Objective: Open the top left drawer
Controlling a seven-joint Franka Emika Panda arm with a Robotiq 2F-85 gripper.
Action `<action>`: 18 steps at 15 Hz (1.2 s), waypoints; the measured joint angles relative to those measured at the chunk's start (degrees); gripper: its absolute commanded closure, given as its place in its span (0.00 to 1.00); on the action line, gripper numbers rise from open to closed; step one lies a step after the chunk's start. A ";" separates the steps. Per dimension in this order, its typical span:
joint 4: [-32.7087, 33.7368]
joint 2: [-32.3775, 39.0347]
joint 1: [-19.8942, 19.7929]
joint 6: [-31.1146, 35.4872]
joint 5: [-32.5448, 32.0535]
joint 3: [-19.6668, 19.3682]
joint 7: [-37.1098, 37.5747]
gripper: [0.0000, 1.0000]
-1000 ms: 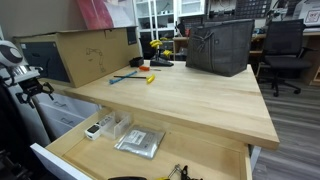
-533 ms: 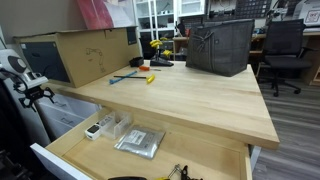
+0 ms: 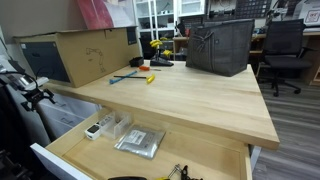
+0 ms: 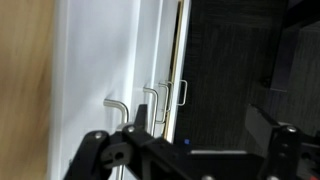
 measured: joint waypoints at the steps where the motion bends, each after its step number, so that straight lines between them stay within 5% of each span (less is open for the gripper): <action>1: 0.28 0.31 0.81 0.72 -3.15 -0.72 1.90 0.00; 6: 0.63 2.78 3.70 5.69 -19.73 -3.01 17.01 0.00; 12: 4.20 6.21 7.72 6.16 -42.19 -6.09 43.71 0.00; 18: 6.49 10.00 3.41 4.90 -51.02 -0.88 53.25 0.00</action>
